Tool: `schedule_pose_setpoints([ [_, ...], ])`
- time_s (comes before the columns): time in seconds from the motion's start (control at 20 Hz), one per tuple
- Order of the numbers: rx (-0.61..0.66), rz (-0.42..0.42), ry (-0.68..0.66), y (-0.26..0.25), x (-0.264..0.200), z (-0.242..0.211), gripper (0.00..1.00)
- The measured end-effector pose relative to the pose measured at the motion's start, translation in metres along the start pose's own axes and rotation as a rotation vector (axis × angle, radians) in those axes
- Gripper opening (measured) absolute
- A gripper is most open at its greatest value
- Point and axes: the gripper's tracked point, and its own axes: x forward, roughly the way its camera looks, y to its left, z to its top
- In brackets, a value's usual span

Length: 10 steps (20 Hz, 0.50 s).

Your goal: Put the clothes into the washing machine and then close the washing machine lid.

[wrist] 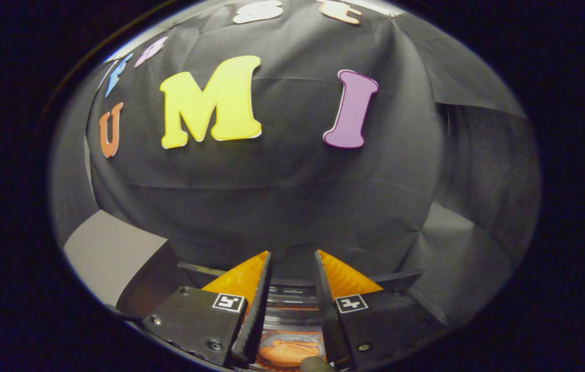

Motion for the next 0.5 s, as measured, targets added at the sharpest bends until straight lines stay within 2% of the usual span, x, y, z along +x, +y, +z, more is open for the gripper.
schedule_pose_setpoints([
  [0.4, 0.056, -0.037, 0.113, -0.014, 0.044, -0.034, 0.50],
  [0.5, 0.039, -0.040, 0.086, -0.015, 0.049, -0.032, 0.51],
])
